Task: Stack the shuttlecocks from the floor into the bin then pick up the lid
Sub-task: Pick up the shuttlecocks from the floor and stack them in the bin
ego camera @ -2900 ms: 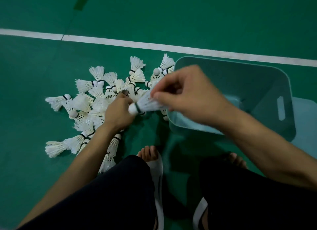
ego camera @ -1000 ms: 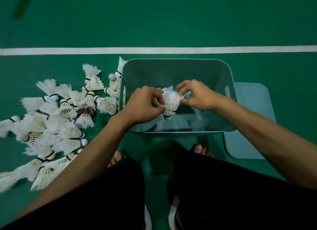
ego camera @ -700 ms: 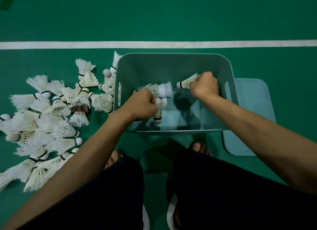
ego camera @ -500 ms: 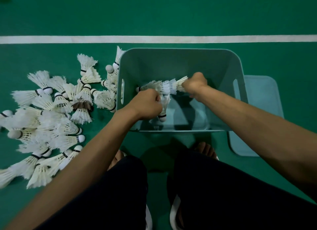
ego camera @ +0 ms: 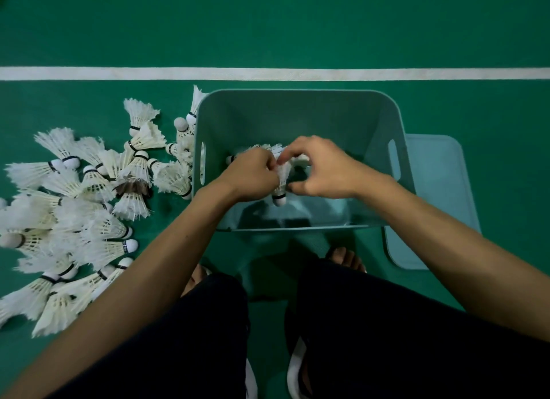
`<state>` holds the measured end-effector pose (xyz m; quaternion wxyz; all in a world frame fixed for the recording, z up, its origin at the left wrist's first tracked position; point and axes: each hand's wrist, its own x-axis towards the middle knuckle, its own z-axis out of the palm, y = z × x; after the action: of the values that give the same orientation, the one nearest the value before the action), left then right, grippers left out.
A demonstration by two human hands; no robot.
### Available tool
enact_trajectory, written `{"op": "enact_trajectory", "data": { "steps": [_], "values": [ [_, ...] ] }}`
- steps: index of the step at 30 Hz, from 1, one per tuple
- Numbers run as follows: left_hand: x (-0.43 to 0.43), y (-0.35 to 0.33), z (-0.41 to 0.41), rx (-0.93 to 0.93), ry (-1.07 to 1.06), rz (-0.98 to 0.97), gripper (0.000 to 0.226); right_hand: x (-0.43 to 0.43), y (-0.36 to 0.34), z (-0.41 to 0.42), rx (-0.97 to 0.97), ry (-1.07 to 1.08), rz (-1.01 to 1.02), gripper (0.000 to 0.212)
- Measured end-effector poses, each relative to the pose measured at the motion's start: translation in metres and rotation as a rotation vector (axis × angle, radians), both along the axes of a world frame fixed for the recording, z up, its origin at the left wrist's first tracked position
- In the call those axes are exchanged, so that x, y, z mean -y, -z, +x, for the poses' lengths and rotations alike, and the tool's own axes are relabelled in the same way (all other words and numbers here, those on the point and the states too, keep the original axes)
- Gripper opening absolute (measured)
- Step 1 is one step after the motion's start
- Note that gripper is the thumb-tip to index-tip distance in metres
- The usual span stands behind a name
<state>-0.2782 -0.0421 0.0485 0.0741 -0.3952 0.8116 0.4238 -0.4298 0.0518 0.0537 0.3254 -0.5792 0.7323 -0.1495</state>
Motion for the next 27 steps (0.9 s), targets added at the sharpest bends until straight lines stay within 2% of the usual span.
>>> {"op": "enact_trajectory", "data": {
  "steps": [2,6,7,8,10,12,14,17,20,24,27],
  "values": [
    [-0.001,-0.003,0.0,-0.016,0.017,0.033,0.014,-0.002,0.002,0.008,-0.123,-0.059,-0.043,0.03],
    [-0.002,-0.002,0.005,-0.108,-0.039,0.076,0.016,-0.003,0.003,0.004,-0.099,0.004,0.024,0.019],
    [-0.003,-0.001,0.006,-0.16,-0.074,0.106,0.022,-0.004,0.002,-0.001,-0.11,0.024,0.049,0.018],
    [-0.003,-0.001,0.007,-0.206,-0.116,0.126,0.036,-0.005,-0.001,-0.005,-0.146,0.043,0.067,0.018],
    [-0.003,-0.001,0.008,-0.254,-0.207,0.112,0.06,-0.007,-0.006,-0.015,-0.322,0.102,0.087,0.014],
    [0.0,0.003,0.007,-0.197,-0.224,0.033,0.059,-0.007,-0.009,-0.022,-0.549,0.236,0.11,0.013],
    [0.004,0.007,0.006,-0.037,-0.145,-0.053,0.055,-0.003,-0.004,-0.025,-0.625,0.398,0.168,0.019],
    [0.005,0.013,0.004,0.182,-0.035,-0.062,0.057,0.011,0.018,-0.026,-0.459,0.611,0.201,0.025],
    [0.006,0.021,0.003,0.288,0.053,-0.051,0.06,0.028,0.05,-0.032,-0.139,0.858,0.166,0.022],
    [0.007,0.031,0.005,0.369,0.154,-0.083,0.061,0.042,0.085,-0.04,0.209,0.88,0.163,0.006],
    [0.008,0.035,0.006,0.444,0.198,-0.067,0.067,0.042,0.09,-0.05,0.311,0.857,0.179,0.016]
  ]
}}
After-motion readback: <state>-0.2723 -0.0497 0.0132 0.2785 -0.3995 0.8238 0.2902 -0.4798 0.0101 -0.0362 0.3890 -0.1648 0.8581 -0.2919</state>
